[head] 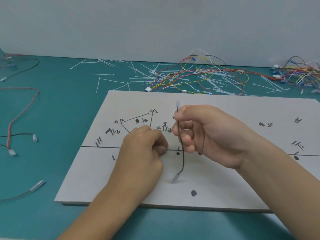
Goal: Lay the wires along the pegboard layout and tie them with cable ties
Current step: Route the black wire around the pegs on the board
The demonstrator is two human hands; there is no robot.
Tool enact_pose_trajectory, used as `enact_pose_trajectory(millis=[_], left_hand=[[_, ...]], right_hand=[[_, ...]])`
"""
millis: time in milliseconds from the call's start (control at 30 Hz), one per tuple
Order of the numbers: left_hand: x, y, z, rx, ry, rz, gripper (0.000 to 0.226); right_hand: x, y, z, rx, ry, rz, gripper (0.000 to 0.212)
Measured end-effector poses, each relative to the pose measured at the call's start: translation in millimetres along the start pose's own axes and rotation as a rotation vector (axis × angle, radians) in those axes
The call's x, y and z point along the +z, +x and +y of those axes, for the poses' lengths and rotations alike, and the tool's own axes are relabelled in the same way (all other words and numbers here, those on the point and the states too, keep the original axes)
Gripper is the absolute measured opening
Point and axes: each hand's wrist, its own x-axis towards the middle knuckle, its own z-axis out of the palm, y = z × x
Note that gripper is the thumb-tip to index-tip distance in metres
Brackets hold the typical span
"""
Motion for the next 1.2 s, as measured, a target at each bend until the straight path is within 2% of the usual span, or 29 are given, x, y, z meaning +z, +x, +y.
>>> enact_pose_trajectory(millis=[167,300,433,567,700,800,867,1033,1200], left_hand=[[-9.7,-16.8,11.9,0.024,-0.252,0.088,0.025],[-21.2,-35.4,27.5,0.001,-0.436,0.022,0.027],[-23.0,-44.1,27.9,-0.156,-0.498,0.031,0.020],[-31.1,-50.9,22.5,-0.369,-0.634,-0.032,0.014],[-31.4,-60.3,19.3,-0.420,-0.608,-0.172,0.030],[-33.6,-59.5,23.0,-0.424,-0.506,-0.225,0.031],[-33.4,-57.3,25.4,-0.425,-0.428,-0.258,0.024],[-26.8,-56.0,23.3,-0.357,-0.286,-0.169,0.026],[-20.9,-61.8,15.2,-0.385,-0.411,-0.050,0.024]], right_hand=[[-2.4,4.7,0.6,0.001,0.024,0.026,0.015],[-1.4,7.1,-6.1,-0.010,0.001,0.000,0.013],[2.2,9.2,-13.8,-0.033,-0.086,0.039,0.011],[7.8,9.4,-11.7,-0.026,-0.030,0.064,0.009],[11.8,16.7,-5.7,-0.056,-0.143,0.175,0.013],[10.2,30.3,3.1,-0.100,-0.644,0.392,0.017],[10.0,37.1,9.2,-0.148,-0.838,0.452,0.018],[5.2,43.0,18.2,-0.297,-0.954,0.486,0.018],[1.1,45.8,23.3,-0.285,-0.872,0.460,0.019]])
